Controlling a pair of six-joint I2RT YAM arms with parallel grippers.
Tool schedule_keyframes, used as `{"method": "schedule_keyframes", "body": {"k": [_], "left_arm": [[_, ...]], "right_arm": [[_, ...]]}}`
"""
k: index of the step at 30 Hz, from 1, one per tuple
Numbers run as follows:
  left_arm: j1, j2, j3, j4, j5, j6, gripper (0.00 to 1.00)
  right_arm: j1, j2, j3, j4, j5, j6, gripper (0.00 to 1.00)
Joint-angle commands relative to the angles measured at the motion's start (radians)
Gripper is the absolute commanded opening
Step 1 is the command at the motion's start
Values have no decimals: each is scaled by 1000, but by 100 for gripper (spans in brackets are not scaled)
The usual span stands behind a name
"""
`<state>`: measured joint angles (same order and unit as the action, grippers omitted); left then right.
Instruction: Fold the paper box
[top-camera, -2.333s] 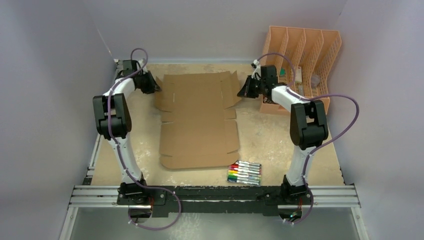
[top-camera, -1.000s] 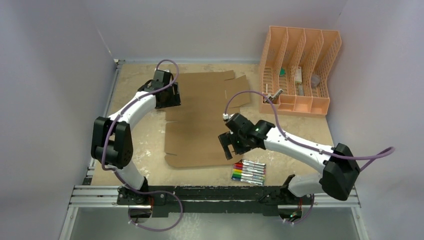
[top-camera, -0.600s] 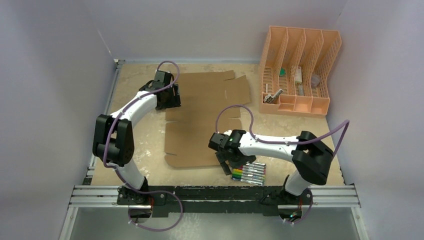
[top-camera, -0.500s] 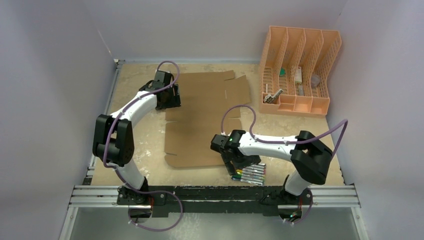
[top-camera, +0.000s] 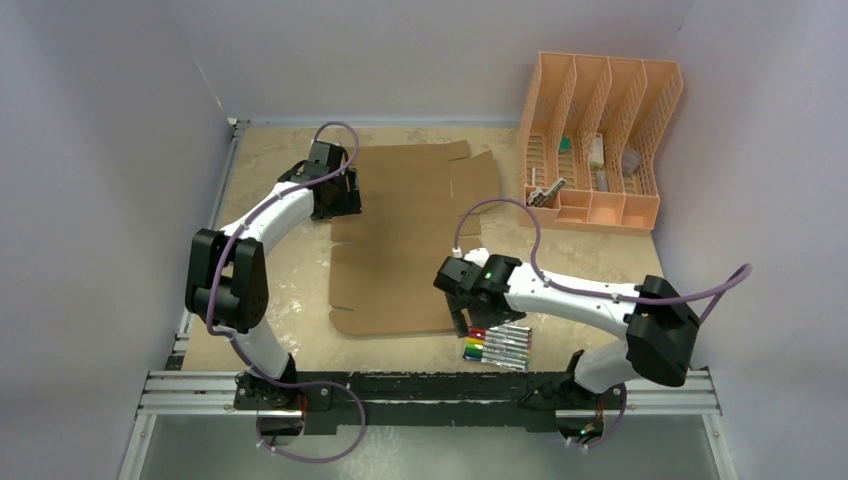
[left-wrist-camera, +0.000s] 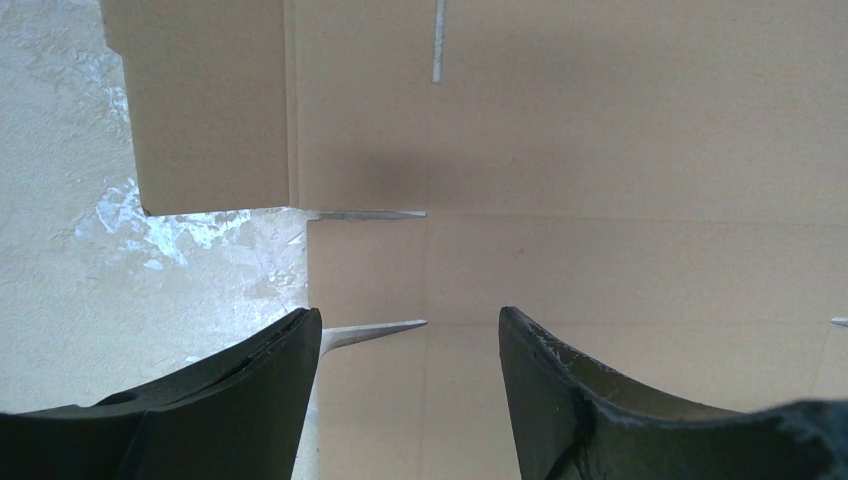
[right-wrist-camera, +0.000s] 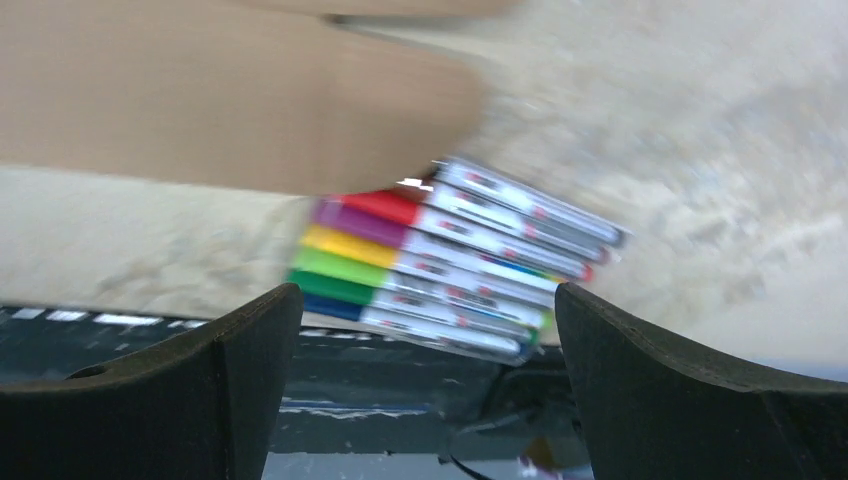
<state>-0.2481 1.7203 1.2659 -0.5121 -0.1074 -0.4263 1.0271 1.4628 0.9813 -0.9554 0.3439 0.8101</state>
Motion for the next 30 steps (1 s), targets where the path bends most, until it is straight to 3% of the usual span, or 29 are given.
{"method": "schedule_keyframes", "body": {"k": [1, 8, 12, 16, 22, 25, 30], "left_arm": [[3, -42, 26, 12, 3, 9, 66], [4, -53, 19, 13, -1, 11, 66], [3, -56, 16, 12, 0, 12, 66], [3, -50, 17, 15, 9, 11, 66], [3, -47, 28, 16, 34, 8, 66], [-3, -30, 41, 20, 62, 6, 66], [-34, 32, 87, 42, 96, -3, 66]], "right_arm": [[64, -9, -7, 253, -98, -197, 99], [68, 145, 23, 224, -21, -213, 99], [67, 202, 13, 30, 54, -47, 99], [64, 278, 13, -245, 168, 219, 99], [1, 230, 15, -406, 205, 461, 99], [-73, 133, -11, -391, 211, 485, 99], [-90, -72, 6, -76, 180, 197, 99]]}}
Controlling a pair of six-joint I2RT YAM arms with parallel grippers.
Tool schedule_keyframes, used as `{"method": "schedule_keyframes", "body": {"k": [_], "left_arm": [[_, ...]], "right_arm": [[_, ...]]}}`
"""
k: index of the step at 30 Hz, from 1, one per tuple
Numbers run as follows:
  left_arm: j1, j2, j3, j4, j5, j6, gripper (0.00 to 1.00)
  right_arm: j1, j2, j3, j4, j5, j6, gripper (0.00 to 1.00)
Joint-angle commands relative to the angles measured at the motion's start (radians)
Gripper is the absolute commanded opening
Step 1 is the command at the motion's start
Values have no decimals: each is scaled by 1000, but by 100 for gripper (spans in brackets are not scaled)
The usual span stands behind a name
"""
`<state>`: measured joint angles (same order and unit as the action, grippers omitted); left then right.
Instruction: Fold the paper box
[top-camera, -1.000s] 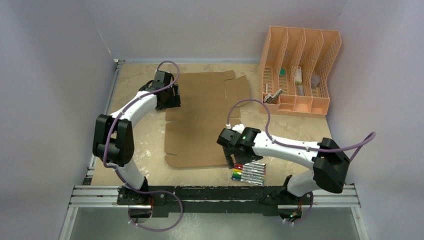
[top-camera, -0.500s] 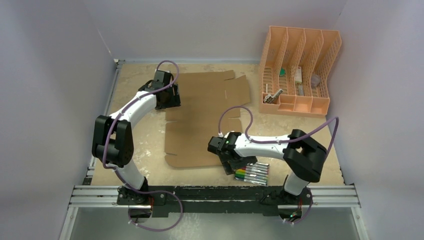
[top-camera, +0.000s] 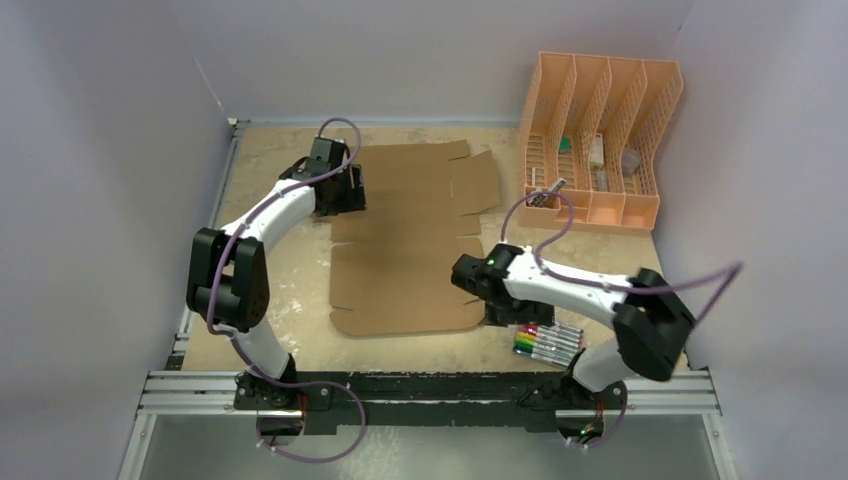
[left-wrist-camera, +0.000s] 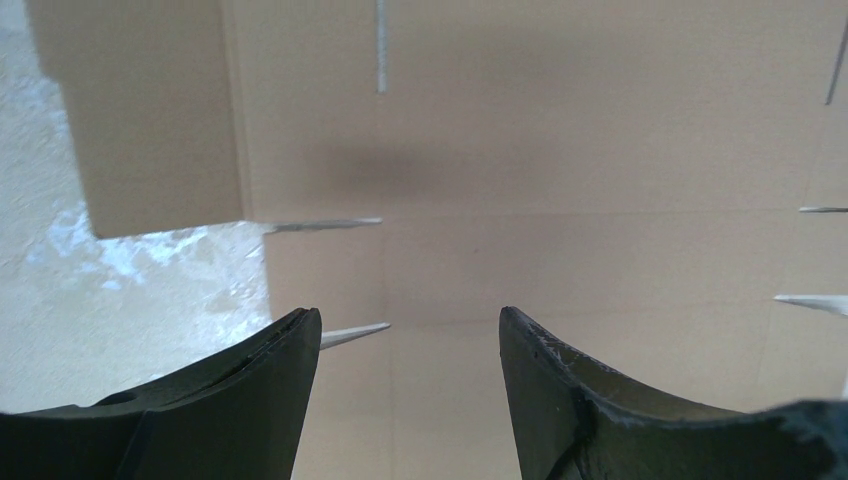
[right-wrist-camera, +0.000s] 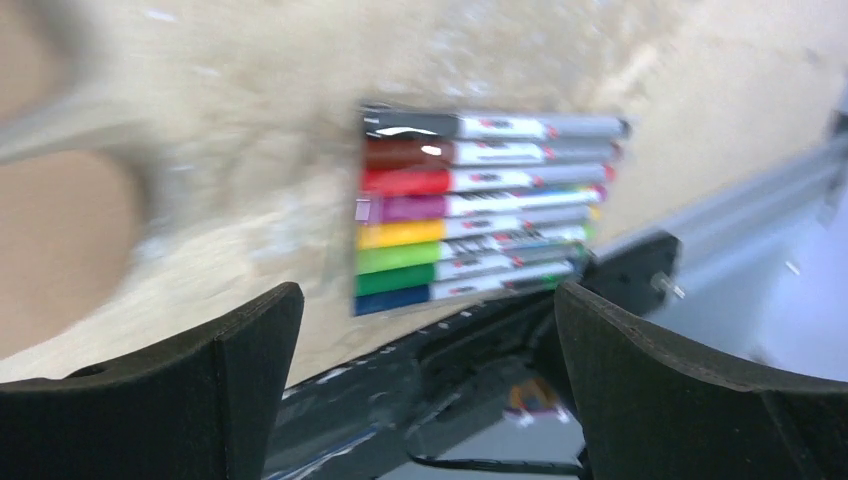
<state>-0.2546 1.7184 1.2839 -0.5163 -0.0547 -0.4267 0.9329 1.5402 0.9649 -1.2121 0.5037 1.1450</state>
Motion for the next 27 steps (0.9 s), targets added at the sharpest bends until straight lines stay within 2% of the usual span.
{"method": "schedule_keyframes", "body": {"k": [1, 5, 9, 14, 19, 23, 27], "left_arm": [[-34, 50, 84, 51, 49, -3, 66], [-60, 127, 137, 78, 103, -13, 66], [-80, 193, 137, 125, 170, -26, 66], [-111, 205, 67, 163, 237, -27, 66], [-142, 144, -85, 174, 289, -13, 66], [-160, 66, -191, 193, 301, -1, 66], [-167, 4, -224, 175, 323, 25, 66]], "right_arm": [[5, -193, 19, 261, 2, -211, 99], [-36, -304, -7, 558, -103, -435, 99], [-120, -244, 14, 697, -228, -590, 99], [-207, -147, 119, 806, -322, -757, 99], [-331, -52, 215, 894, -486, -881, 99], [-390, 68, 356, 898, -519, -941, 99], [-466, 182, 484, 921, -572, -959, 99]]}}
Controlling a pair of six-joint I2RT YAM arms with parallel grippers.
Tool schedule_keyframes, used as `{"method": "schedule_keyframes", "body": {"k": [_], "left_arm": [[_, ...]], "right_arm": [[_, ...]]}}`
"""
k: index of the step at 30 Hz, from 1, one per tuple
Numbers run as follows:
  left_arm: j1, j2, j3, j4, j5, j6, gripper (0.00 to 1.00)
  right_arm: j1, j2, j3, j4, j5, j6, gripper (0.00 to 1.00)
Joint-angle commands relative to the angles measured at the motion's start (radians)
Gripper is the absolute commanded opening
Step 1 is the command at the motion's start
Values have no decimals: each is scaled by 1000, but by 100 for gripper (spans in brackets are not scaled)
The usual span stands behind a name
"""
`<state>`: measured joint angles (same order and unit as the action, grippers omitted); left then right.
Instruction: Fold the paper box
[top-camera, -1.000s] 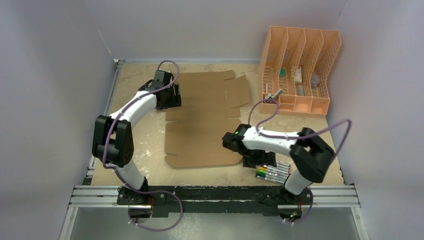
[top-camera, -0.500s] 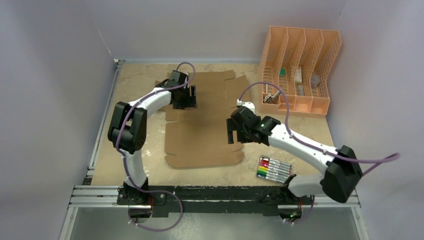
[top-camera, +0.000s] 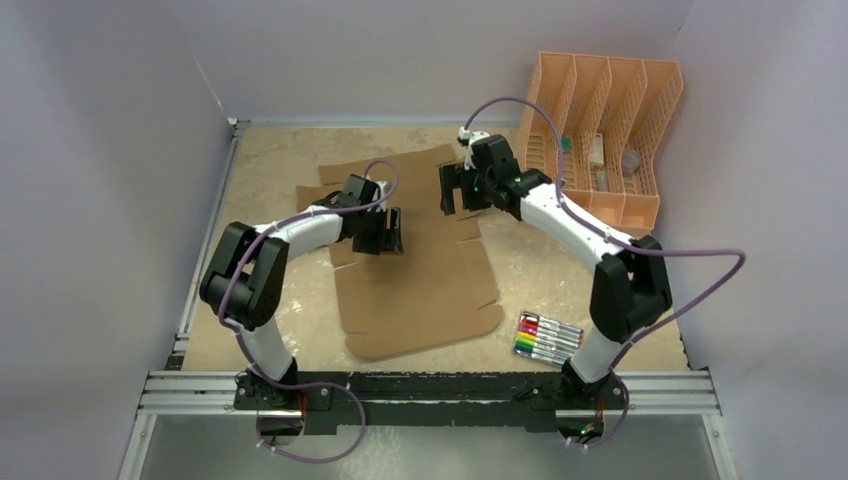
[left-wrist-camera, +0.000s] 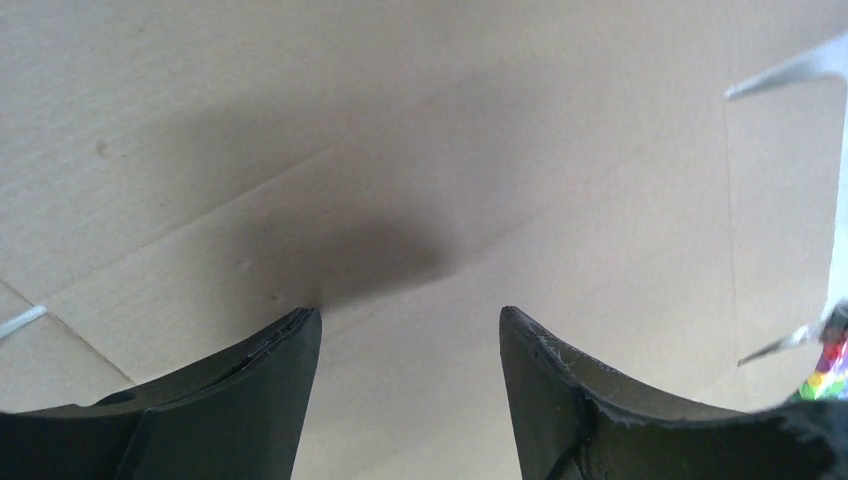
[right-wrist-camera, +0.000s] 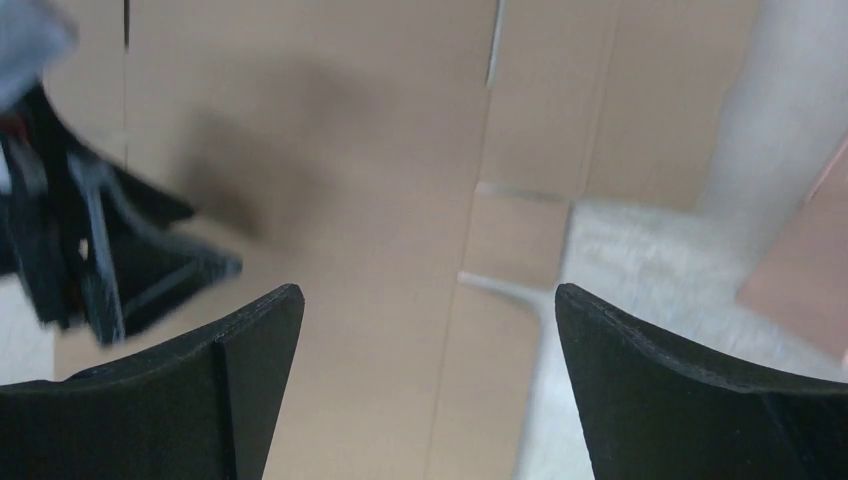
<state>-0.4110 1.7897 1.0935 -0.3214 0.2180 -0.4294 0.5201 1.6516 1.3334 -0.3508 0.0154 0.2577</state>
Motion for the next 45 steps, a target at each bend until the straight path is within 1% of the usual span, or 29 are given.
{"method": "schedule_keyframes", "body": {"k": [1, 5, 9, 10, 12, 13, 15, 18, 23, 26, 29, 31, 32, 36, 41, 42, 45], "left_arm": [[-13, -82, -36, -29, 58, 36, 66], [-22, -136, -51, -58, 78, 53, 66], [-14, -186, -26, -94, 4, 39, 66], [2, -195, -9, -99, -12, 32, 67], [55, -199, 15, -104, 1, 26, 67], [92, -196, 29, -109, 20, 26, 67], [165, -185, 61, -117, 14, 20, 67], [254, -167, 121, -127, -44, 10, 68], [369, -94, 239, -128, -23, -20, 68], [423, -39, 300, -139, -52, -7, 68], [495, 24, 348, -136, -61, 8, 68], [529, 65, 390, -150, -61, 22, 68], [541, 86, 414, -160, -60, 36, 68], [574, 184, 513, -180, -25, 78, 68], [591, 309, 644, -189, 109, 106, 68], [591, 327, 663, -194, 124, 114, 68], [592, 375, 716, -228, 165, 147, 68]], "right_arm": [[-77, 105, 148, 67, -97, -74, 99], [-148, 242, 299, 79, -139, -97, 99], [-191, 375, 451, 67, -97, -146, 99], [-203, 407, 485, 61, -91, -153, 99], [-230, 467, 548, 49, -100, -162, 98], [-239, 495, 574, 43, -102, -163, 96], [-260, 541, 607, 41, -120, -165, 93], [-267, 576, 633, 41, -157, -176, 90], [-282, 626, 650, 39, -171, -179, 85], [-288, 645, 651, 39, -203, -180, 75], [-288, 648, 647, 39, -249, -181, 61], [-288, 642, 642, 28, -273, -176, 48], [-288, 633, 632, 28, -283, -172, 40], [-289, 569, 548, 71, -334, -158, 18], [-292, 492, 447, 134, -358, -168, 2], [-294, 481, 432, 143, -364, -170, 0], [-300, 444, 376, 185, -387, -166, 0]]}}
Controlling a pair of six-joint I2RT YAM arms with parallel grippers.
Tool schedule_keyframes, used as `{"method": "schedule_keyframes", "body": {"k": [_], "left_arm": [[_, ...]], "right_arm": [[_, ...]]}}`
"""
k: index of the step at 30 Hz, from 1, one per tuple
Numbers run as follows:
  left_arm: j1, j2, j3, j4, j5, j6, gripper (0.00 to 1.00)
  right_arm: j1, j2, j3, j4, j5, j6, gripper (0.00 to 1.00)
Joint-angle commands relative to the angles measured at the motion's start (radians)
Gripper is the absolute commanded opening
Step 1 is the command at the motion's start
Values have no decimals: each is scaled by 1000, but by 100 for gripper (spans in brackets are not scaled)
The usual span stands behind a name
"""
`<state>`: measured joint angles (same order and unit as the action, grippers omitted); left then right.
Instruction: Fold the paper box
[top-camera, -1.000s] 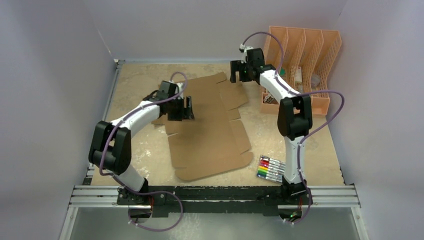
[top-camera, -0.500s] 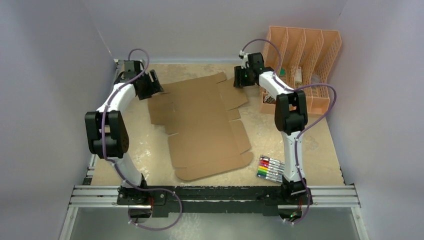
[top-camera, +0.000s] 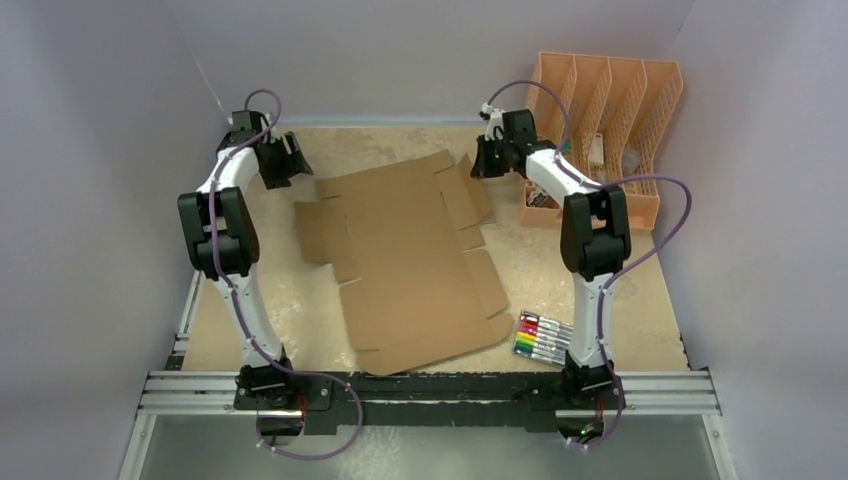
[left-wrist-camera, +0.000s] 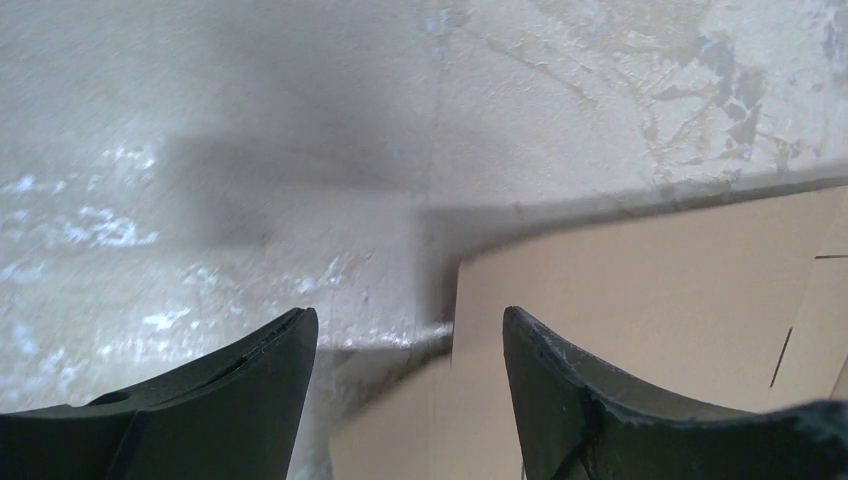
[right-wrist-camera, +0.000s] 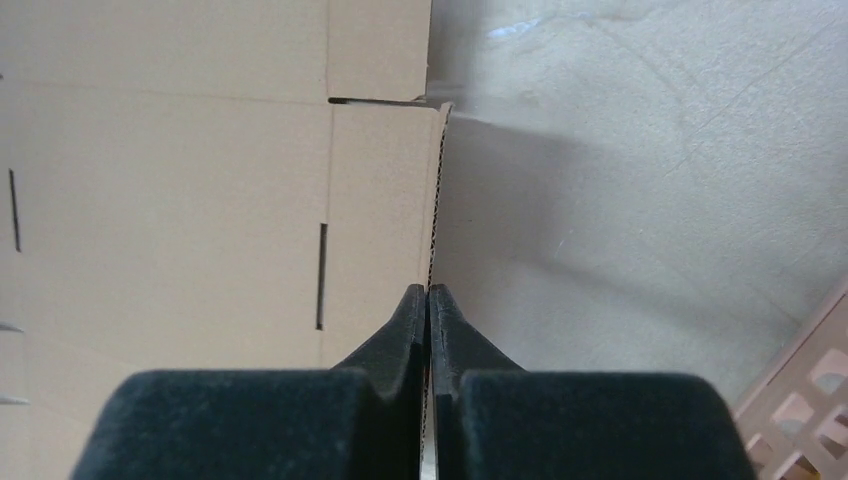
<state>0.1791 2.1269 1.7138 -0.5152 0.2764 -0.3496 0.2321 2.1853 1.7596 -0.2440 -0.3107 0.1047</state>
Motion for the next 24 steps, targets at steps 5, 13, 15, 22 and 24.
{"method": "schedule_keyframes", "body": {"k": [5, 13, 15, 22, 24], "left_arm": [[6, 81, 119, -70, 191, 107, 67], [7, 96, 86, 19, 397, 57, 65], [7, 107, 86, 40, 433, 42, 64], [-9, 111, 64, 73, 516, 35, 47], [-10, 101, 53, 76, 516, 41, 38]], "right_arm": [[-21, -170, -157, 178, -68, 15, 0], [-22, -227, -232, 241, -103, 36, 0], [-23, -235, -242, 264, -114, 38, 0], [-22, -242, -256, 282, -134, 43, 0], [-22, -246, -263, 287, -133, 44, 0]]}}
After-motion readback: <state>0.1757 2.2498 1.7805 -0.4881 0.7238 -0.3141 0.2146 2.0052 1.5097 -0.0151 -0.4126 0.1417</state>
